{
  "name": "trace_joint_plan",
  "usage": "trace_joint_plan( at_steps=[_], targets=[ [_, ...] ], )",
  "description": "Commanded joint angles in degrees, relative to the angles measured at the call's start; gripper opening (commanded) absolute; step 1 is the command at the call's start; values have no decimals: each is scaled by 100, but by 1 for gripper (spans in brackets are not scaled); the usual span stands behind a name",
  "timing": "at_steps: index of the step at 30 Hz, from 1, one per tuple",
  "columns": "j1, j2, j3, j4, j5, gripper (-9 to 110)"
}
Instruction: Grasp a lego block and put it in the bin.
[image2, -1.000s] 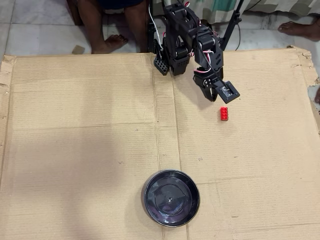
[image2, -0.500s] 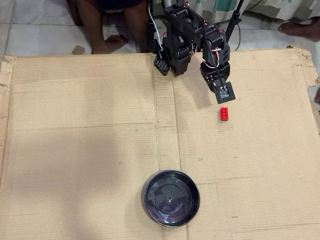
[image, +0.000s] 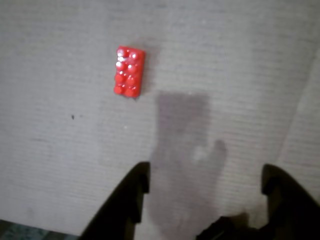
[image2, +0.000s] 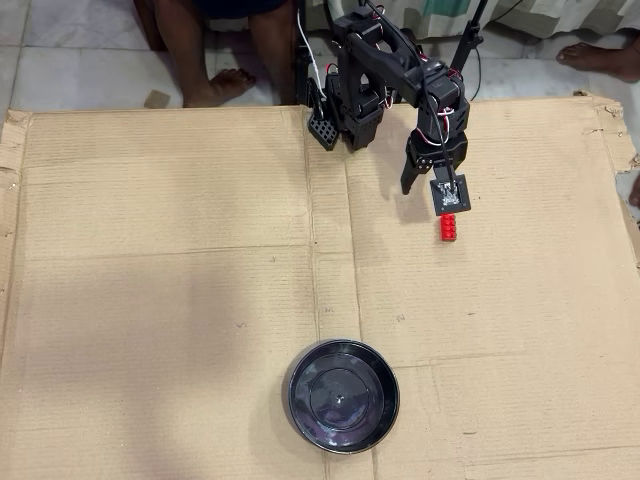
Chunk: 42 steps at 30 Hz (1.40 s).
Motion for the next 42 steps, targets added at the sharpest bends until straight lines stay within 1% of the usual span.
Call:
trace_joint_plan(
  at_steps=[1,5,8,15,20,33,42],
  targets=[
    [-158,-53,-220,-70,44,27],
    [-387,-167,-352,-70,114,26],
    [-563,-308,-536,-97,510,26],
    [-861,-738,-686,-844,1459,27],
    [-879,-1169,-686,-1222,1890,26],
    [-870,-2197,-686,-2065,2048,26],
    [-861,-2698,-686,-2101,2048,26]
  ],
)
